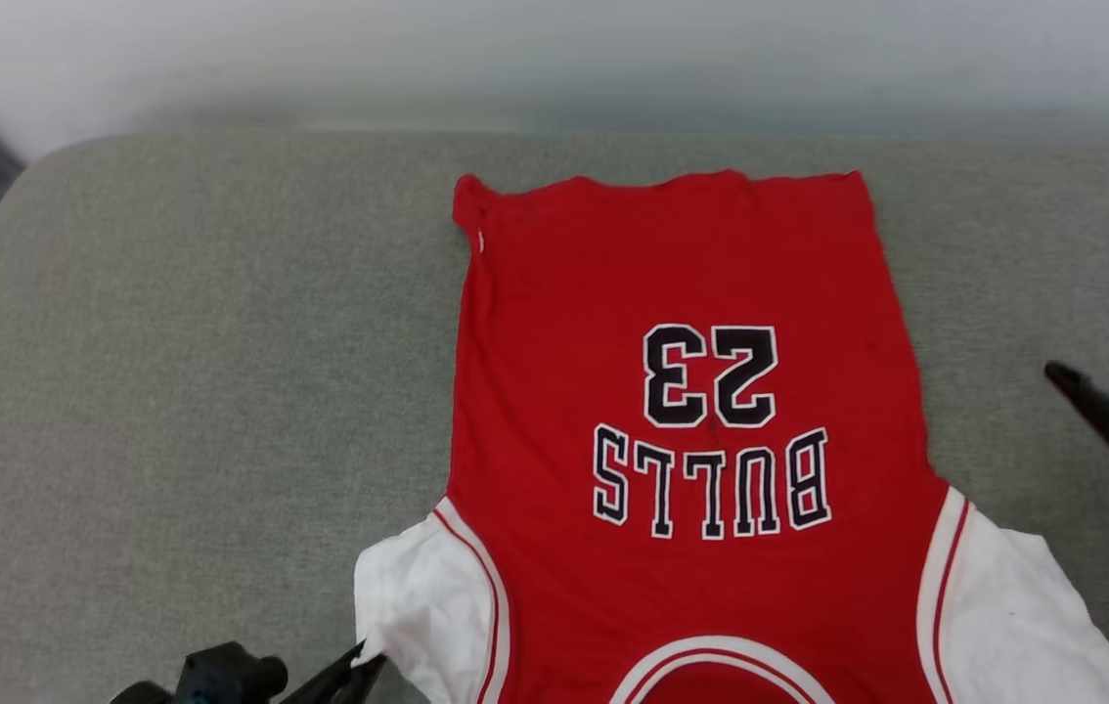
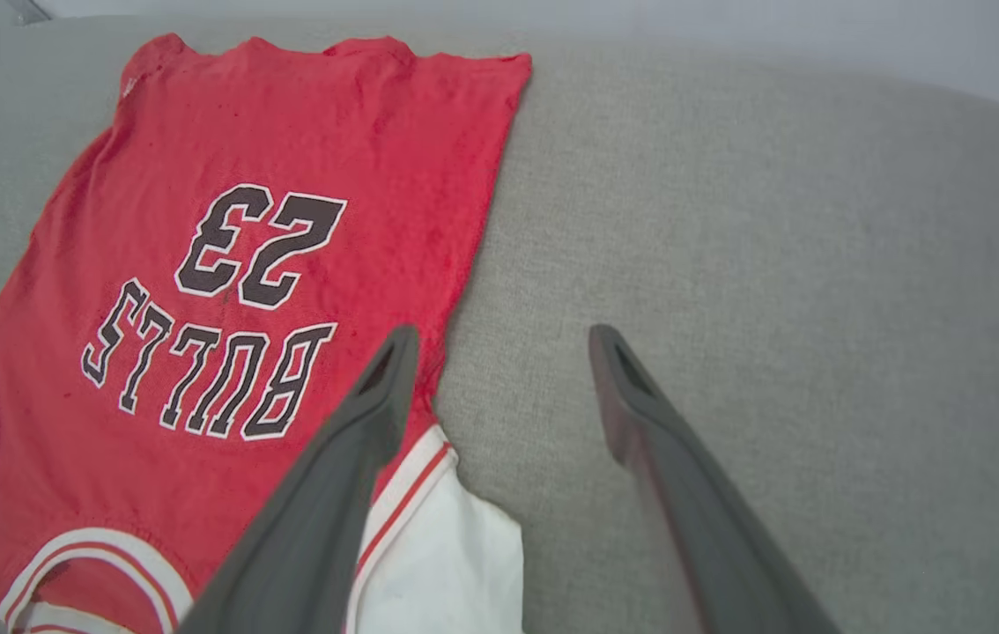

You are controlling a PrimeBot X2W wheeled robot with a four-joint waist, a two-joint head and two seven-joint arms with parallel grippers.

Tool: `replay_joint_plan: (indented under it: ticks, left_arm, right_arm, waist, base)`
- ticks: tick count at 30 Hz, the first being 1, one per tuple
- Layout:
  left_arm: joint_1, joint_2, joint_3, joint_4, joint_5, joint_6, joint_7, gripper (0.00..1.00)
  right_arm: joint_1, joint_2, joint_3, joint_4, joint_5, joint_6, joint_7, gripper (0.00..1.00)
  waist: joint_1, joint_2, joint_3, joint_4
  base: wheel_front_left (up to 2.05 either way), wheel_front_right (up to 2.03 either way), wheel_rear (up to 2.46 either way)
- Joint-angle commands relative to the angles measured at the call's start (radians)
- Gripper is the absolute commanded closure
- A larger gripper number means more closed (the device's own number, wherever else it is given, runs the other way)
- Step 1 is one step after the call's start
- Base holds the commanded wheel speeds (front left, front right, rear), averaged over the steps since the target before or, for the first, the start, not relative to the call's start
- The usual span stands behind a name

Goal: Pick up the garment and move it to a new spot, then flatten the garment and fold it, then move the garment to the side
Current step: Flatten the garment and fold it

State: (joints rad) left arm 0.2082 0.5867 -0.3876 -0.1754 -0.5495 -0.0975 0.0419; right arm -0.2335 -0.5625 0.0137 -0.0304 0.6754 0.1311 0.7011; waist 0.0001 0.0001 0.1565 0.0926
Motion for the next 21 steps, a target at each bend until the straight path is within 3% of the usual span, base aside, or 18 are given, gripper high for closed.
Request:
replay_joint_plan:
  ticks: [1, 6, 11, 16, 21]
  left_arm:
    - [-0.032, 0.001, -0.007, -0.023, 0.008, -0.006, 0.005, 1.0]
    - [-0.084, -0.005, -0.038, -0.093, 0.019, -0.013, 0.022, 1.0]
    - [-0.169, -0.019, -0.102, -0.136, 0.048, -0.024, 0.02, 1.0]
    - [-0.229, -0.033, -0.147, -0.143, 0.057, -0.029, 0.001, 1.0]
    - [-0.275, -0.044, -0.185, -0.146, 0.057, -0.03, -0.012, 1.0]
  right_arm:
    - [-0.053, -0.001, -0.006, -0.003, -0.021, -0.001, 0.037, 0.0]
    - [-0.282, 0.016, -0.038, 0.059, -0.09, -0.001, 0.232, 0.0]
    - [-0.534, 0.042, -0.118, 0.145, -0.222, -0.001, 0.508, 0.0]
    - [-0.687, 0.056, -0.15, 0.202, -0.354, -0.001, 0.61, 0.0]
    - [-0.766, 0.056, -0.175, 0.248, -0.447, -0.001, 0.615, 0.0]
  waist:
    - [-0.0001, -0.0001, 0.082, 0.068]
    - [-0.0001, -0.0001, 0.192, 0.149]
    - [-0.0001, -0.0001, 0.318, 0.253]
    - [-0.0001, -0.0001, 0.39, 0.313]
    - [-0.0001, -0.0001, 0.434, 0.359]
  base:
    - [0.0, 0.0, 0.0]
    - [0.0, 0.0, 0.0]
    - [0.0, 0.0, 0.0]
    - [0.0, 0.0, 0.0]
    - [0.0, 0.0, 0.0]
